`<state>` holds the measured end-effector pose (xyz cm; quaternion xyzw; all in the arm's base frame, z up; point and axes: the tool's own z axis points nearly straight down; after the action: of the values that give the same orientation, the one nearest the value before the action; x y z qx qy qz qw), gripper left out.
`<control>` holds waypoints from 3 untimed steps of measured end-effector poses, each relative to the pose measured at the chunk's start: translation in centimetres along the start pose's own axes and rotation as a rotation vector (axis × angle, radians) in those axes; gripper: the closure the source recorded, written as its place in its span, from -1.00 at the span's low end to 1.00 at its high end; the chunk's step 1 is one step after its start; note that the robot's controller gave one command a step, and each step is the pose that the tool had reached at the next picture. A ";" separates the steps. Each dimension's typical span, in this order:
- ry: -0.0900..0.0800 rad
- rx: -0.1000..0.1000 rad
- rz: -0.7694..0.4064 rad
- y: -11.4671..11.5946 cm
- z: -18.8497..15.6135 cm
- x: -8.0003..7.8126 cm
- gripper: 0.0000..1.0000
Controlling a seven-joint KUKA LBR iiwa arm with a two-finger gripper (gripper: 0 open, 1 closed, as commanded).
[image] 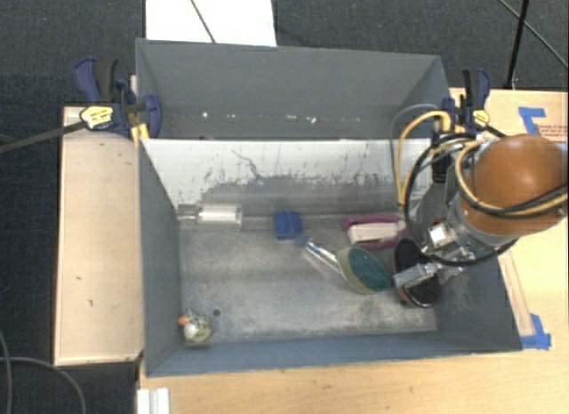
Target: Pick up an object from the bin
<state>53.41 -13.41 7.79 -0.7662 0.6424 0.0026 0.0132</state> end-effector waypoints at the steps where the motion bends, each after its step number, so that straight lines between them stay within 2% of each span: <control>1: -0.001 0.001 0.005 -0.1 -0.2 -0.1 1.00; 2: 0.019 -0.013 0.003 -0.3 -1.6 -0.3 1.00; 3: 0.021 -0.013 0.007 -0.4 -5.7 -0.4 1.00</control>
Offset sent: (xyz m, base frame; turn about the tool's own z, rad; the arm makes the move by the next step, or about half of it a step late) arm 0.0000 0.0000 0.0000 0.0000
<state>53.71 -13.09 13.48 -0.7641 0.6451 -0.0012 0.0016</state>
